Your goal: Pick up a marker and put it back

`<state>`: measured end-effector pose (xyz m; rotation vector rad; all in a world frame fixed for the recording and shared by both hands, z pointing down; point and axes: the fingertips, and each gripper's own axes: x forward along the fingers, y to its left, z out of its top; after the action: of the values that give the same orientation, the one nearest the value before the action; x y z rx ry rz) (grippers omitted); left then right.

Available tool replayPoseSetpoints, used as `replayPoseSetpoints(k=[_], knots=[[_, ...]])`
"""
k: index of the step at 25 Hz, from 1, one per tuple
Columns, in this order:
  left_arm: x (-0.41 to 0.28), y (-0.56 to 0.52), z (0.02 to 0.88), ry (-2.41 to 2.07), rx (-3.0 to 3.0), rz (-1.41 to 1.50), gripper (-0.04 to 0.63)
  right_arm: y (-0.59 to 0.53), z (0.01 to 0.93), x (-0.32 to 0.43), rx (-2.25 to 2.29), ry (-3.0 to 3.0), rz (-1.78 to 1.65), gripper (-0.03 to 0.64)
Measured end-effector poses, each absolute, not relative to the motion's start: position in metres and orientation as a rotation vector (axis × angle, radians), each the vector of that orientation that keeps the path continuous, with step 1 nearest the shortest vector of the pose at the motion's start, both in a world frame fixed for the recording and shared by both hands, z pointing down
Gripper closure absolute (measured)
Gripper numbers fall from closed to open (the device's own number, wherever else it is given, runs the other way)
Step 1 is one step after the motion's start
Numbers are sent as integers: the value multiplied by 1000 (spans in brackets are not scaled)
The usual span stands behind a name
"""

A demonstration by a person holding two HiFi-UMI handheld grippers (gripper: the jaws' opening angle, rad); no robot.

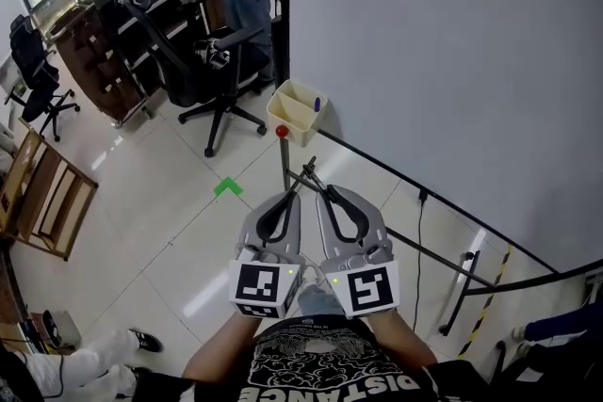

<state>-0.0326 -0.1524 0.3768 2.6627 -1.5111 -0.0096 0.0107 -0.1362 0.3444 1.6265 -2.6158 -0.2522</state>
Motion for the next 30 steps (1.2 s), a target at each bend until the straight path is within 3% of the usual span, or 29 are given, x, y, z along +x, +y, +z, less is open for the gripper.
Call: replayPoseSetpoints(k=[30], knots=[[-37, -188, 386, -1513, 2617, -32, 591, -180, 347, 14, 1640, -2579, -266, 581]])
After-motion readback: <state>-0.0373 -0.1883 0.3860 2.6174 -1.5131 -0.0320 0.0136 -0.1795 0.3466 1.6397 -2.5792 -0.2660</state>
